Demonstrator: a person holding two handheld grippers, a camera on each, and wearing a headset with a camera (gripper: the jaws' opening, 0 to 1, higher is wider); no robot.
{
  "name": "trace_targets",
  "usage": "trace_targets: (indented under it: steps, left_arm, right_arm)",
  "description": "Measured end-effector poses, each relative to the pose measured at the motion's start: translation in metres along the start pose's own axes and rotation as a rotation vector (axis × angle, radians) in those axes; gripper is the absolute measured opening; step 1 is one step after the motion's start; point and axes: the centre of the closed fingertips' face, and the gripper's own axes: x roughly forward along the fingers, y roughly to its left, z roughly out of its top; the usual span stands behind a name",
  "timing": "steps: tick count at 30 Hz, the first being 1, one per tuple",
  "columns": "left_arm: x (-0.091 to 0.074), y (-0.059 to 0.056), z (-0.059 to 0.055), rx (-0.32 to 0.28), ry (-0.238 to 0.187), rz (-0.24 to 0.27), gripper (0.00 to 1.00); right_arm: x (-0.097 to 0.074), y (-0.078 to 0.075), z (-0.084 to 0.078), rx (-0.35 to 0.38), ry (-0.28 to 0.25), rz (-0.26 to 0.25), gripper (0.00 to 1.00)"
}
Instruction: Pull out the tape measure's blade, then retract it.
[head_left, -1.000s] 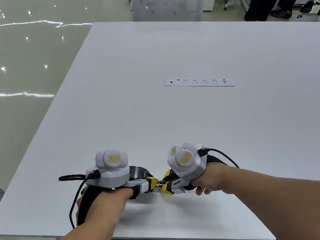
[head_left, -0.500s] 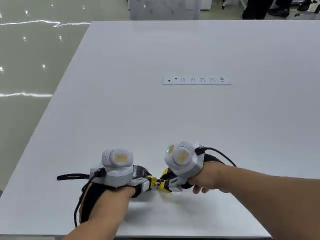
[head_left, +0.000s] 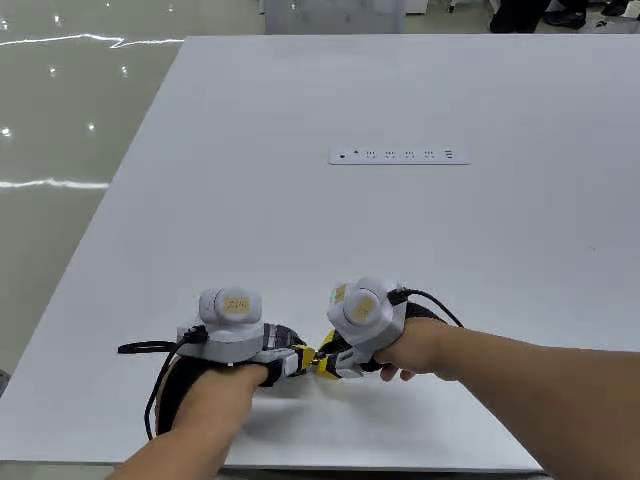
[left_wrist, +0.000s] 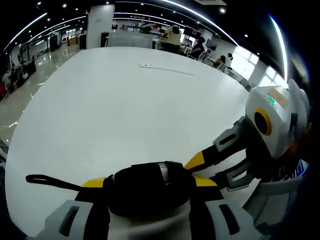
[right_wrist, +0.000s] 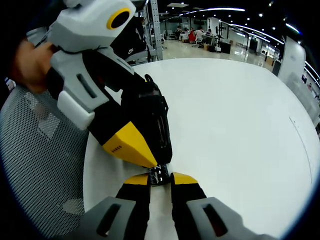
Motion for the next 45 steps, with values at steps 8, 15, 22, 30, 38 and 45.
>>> trace_targets:
  steps: [8, 15, 22, 30, 38, 45]
  left_arm:
    - [0.0, -0.001, 0.0, -0.005, 0.0, 0.002, 0.61]
    - [0.001, 0.0, 0.0, -0.01, 0.006, -0.001, 0.61]
    - [0.001, 0.0, 0.001, -0.012, 0.004, 0.002, 0.61]
    - [0.001, -0.001, 0.001, -0.012, 0.018, -0.019, 0.63]
    - [-0.017, -0.007, 0.021, -0.063, -0.079, -0.184, 0.72]
    - [-0.049, -0.007, 0.039, 0.094, -0.166, -0.329, 1.0]
  right_arm:
    - [0.003, 0.001, 0.003, -0.016, 0.009, 0.013, 0.14]
    - [0.006, 0.001, 0.005, -0.069, 0.046, 0.033, 0.14]
    - [0.006, 0.001, 0.005, -0.09, 0.067, 0.038, 0.14]
    - [0.005, 0.002, 0.004, -0.036, 0.049, 0.017, 0.15]
    - [-0.016, -0.007, -0.012, 0.048, 0.015, -0.031, 0.25]
    - [-0.062, -0.017, -0.028, 0.14, -0.052, -0.096, 0.32]
